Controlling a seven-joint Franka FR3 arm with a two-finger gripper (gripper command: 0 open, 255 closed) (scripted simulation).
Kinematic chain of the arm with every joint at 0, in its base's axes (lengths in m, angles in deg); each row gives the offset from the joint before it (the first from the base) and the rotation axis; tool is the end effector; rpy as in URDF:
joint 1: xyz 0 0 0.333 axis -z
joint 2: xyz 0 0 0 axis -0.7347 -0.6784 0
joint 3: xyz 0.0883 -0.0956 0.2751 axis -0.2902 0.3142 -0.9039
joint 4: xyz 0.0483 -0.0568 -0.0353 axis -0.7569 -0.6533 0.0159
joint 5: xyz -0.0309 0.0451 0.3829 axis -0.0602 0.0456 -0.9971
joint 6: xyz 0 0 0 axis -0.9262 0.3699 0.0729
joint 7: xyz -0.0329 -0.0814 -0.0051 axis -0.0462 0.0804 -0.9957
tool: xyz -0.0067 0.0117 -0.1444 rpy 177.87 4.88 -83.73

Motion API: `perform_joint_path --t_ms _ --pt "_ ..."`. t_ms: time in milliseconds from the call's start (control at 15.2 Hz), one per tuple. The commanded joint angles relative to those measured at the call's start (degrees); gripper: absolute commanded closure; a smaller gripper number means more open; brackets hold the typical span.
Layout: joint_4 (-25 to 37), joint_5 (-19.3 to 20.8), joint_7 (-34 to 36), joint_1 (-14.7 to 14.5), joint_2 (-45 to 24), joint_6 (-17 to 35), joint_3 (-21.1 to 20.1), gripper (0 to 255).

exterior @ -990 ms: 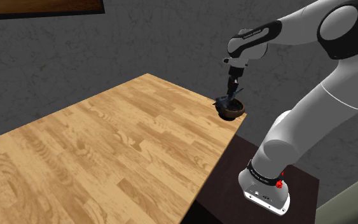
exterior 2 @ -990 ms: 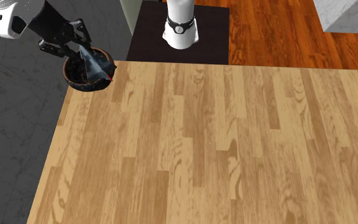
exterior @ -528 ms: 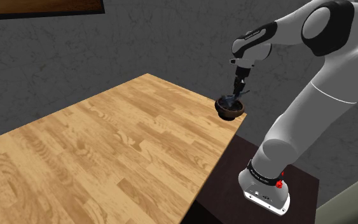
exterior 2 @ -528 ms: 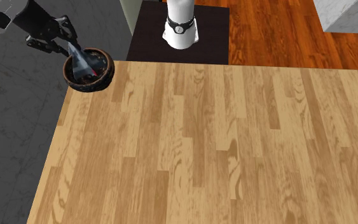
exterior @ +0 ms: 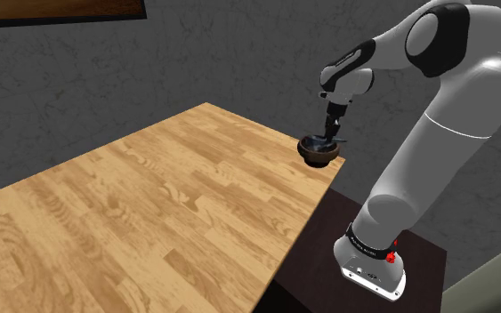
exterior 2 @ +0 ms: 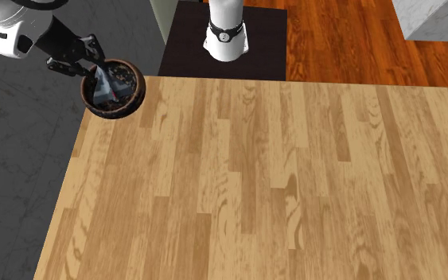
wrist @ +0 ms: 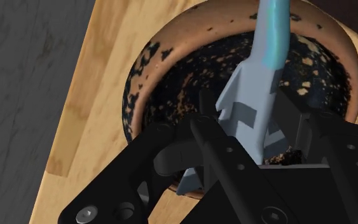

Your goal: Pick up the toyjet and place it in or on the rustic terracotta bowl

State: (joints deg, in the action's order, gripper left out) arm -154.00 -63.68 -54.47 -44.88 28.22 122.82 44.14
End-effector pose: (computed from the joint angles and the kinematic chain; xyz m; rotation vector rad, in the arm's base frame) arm 0.3141 -0.3524 0.2964 -2.8303 -0.8553 0.0391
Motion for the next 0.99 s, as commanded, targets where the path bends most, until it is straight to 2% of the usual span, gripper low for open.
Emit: perform_joint_path --t_ms 0,528,594,924 --pt "-1.04 -1.44 -1.34 -0.01 -1.73 2.20 0.27 255" --pt "-1.04 -1.44 -1.34 -0.05 -1.73 2.20 0.31 255" --pt "-1.07 -1.45 -1.34 -0.06 -1.75 2.24 0.30 0" --pt "-1.04 -1.44 -1.34 -0.05 -1.73 2.20 0.31 0"
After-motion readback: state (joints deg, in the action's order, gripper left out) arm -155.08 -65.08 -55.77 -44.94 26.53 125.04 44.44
